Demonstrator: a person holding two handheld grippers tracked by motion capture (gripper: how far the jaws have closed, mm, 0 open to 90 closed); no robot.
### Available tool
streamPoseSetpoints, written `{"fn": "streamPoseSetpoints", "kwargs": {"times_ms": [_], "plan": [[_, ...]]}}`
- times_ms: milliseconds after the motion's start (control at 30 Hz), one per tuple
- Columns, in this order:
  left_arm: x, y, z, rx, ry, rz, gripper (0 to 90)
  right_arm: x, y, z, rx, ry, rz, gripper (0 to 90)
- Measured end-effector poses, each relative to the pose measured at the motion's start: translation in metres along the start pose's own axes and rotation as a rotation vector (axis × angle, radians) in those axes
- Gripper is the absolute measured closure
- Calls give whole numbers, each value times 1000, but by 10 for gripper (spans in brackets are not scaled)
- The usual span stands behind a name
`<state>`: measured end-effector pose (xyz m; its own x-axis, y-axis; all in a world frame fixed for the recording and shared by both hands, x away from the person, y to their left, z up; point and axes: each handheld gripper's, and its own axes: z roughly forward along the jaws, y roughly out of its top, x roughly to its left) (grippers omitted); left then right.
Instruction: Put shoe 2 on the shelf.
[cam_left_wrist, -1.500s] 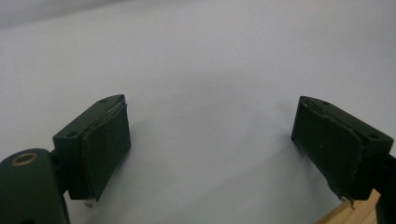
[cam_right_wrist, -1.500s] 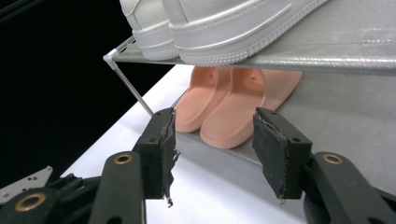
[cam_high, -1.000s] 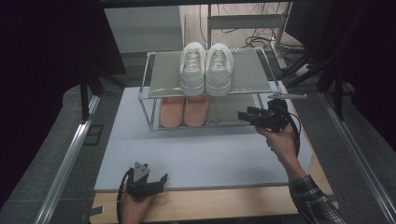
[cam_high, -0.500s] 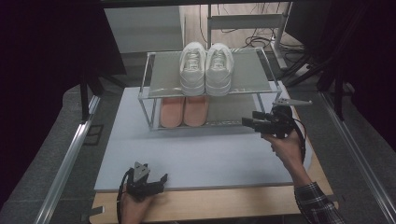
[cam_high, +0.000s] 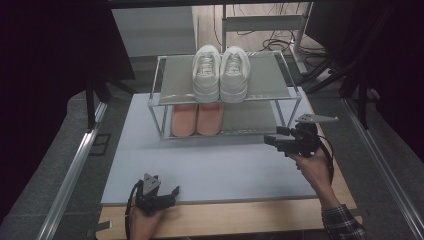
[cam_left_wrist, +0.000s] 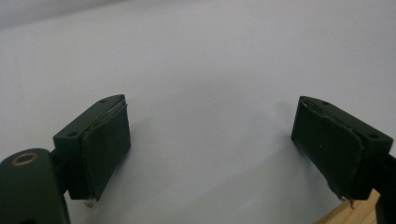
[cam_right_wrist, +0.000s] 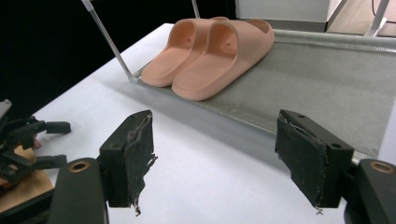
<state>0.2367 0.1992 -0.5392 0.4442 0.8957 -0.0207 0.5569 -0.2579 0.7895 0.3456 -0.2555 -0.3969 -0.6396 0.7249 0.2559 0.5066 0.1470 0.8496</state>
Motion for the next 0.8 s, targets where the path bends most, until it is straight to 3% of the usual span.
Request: {"fn": "streamPoseSetpoints", "kwargs": {"times_ms": [800], "plan": [[0,0,0,0,1,-2,117,0,-39,-11,64,-53,-72,220]]}}
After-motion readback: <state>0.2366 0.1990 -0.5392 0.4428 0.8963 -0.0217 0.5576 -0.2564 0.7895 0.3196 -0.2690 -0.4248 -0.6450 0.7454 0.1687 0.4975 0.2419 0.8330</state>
